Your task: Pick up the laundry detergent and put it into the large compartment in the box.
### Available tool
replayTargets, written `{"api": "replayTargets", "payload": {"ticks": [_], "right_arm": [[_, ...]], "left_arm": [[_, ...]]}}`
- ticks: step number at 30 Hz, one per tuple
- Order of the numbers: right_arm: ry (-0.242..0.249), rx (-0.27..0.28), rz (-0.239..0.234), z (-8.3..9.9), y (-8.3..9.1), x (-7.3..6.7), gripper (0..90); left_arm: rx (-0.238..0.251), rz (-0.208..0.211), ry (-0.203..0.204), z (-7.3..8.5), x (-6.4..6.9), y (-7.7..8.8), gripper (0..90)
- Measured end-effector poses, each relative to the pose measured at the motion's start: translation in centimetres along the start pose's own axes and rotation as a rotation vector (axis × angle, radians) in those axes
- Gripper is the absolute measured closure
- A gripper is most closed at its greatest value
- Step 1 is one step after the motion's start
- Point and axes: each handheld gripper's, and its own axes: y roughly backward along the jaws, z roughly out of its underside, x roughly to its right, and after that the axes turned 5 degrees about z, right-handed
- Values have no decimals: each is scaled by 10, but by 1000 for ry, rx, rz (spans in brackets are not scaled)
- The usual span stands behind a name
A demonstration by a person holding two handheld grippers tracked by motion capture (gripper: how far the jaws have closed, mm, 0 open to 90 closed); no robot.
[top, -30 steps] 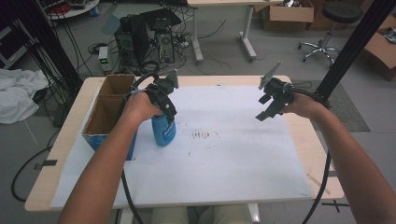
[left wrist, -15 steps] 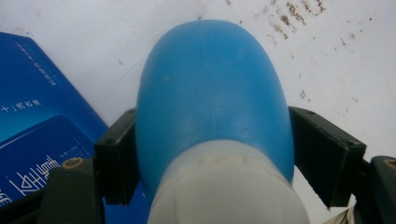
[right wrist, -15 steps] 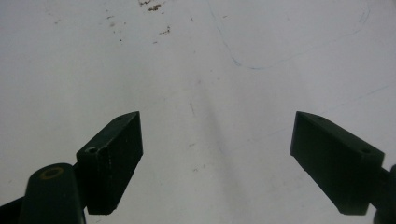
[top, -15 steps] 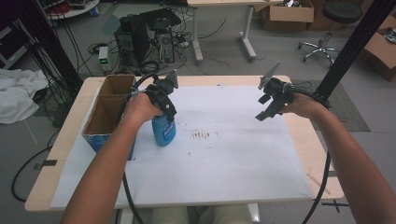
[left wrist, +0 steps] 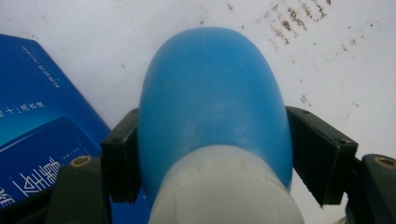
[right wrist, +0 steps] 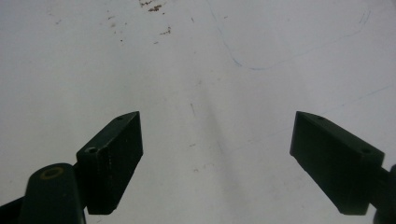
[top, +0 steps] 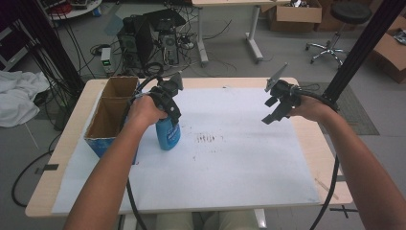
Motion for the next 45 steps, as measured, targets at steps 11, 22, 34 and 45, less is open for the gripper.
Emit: {"api": "replayTargets", "payload": {"ticks": [11,22,34,45], "right_arm": [[4,-7,4,0,-1,0,169],[5,-9,2,-1,-3,-1,170],[3,-7,0,-1,-2,-1,169],[4,-8,0,0,-1,-1,170]], "left_arm": [[18,-3,7,1,0,0,316],[23,-9,8,2,-1,0,343],[31,-10,6,3,-2,1,368],[28,6,9,6,-2,5,375]]}}
